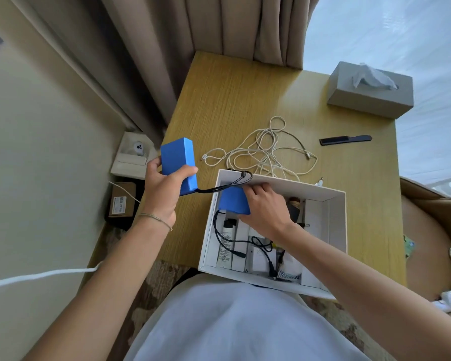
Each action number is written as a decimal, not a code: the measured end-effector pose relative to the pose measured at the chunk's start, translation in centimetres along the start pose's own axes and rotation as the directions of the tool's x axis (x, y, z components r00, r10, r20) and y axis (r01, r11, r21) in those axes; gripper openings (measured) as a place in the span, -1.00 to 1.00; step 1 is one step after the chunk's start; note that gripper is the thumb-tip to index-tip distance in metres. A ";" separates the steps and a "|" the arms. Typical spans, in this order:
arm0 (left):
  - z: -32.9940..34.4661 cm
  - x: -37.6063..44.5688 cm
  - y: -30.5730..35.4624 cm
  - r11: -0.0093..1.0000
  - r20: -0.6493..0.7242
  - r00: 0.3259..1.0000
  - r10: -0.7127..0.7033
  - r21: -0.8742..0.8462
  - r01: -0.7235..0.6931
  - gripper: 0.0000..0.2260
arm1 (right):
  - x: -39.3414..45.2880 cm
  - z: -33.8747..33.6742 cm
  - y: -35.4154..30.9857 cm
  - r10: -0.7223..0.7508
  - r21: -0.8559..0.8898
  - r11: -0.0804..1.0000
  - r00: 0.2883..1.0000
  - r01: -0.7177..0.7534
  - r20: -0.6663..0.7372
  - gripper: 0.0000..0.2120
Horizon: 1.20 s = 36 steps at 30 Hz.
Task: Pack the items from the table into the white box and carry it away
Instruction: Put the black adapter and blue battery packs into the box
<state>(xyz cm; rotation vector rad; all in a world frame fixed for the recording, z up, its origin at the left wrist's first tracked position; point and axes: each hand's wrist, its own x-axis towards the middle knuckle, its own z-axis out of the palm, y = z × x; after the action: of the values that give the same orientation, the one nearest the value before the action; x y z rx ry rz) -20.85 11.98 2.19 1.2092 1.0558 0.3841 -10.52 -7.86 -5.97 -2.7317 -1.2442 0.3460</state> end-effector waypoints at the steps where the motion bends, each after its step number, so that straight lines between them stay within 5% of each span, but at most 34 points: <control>1: -0.1 -0.1 -0.1 1.000 0.001 1.000 -0.002 0.000 0.002 -0.52 | -0.1 0.2 0.0 0.002 0.006 1.000 1.000 -0.002 -0.003 -0.30; 8: 0.0 -0.9 0.0 1.000 0.019 1.000 -0.008 0.027 0.007 -0.36 | -0.8 1.0 0.0 -0.021 0.154 0.988 1.000 0.023 -0.014 -0.27; 12: 0.3 -1.5 0.1 0.999 0.073 0.997 0.018 0.047 -0.021 -0.34 | -1.7 -0.2 0.3 0.076 0.328 0.944 0.991 -0.037 -0.108 -0.57; 13: 0.5 -1.7 0.2 0.998 0.092 0.995 0.025 0.054 -0.030 -0.33 | -1.9 -1.0 0.3 0.196 0.489 0.864 0.975 -0.123 -0.101 -0.66; 14: 0.6 -1.9 0.2 0.997 0.113 0.993 0.032 0.062 -0.039 -0.32 | -2.1 -2.1 0.3 0.325 0.709 0.668 0.946 -0.225 -0.006 -0.69; 16: 0.9 -2.3 0.2 0.995 0.161 0.986 0.042 0.088 -0.057 -0.31 | -2.5 -4.6 0.1 0.356 0.948 0.081 0.897 -0.309 0.262 -0.69; 17: 1.0 -2.6 0.3 0.993 0.187 0.981 0.046 0.101 -0.065 -0.31 | -2.6 -5.8 0.3 0.315 0.952 -0.081 0.899 -0.294 0.304 -0.70; 20: 1.8 -3.3 0.3 0.981 0.269 0.960 0.083 0.148 -0.127 -0.34 | -3.3 -8.4 0.2 0.248 0.928 -0.242 0.907 -0.282 0.340 -0.76; 23: 2.6 -4.0 0.1 0.946 0.364 0.924 0.115 0.244 -0.214 -0.35 | -3.8 -9.2 0.4 0.294 0.926 -0.245 0.888 -0.287 0.354 -0.74; 26: 3.1 -4.4 -0.5 0.872 0.465 0.877 0.120 0.372 -0.317 -0.35 | -5.0 -9.3 1.3 0.349 0.951 -0.108 0.885 -0.289 0.309 -0.73; 33: 5.3 -5.0 -3.0 0.463 0.587 0.809 -0.013 0.721 -0.516 -0.37 | -8.1 -7.5 3.3 0.386 0.902 0.112 0.855 -0.417 0.347 -0.76; 36: 6.2 -5.7 -5.0 0.402 0.565 0.821 -0.085 0.773 -0.491 -0.31 | -8.8 -7.0 4.0 0.392 0.891 0.167 0.858 -0.422 0.333 -0.75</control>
<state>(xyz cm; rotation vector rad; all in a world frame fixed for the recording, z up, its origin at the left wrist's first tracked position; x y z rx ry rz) -20.01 2.41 0.21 2.3074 0.5439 -0.4479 -11.37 -17.22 1.38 -1.8107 -0.0167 0.8473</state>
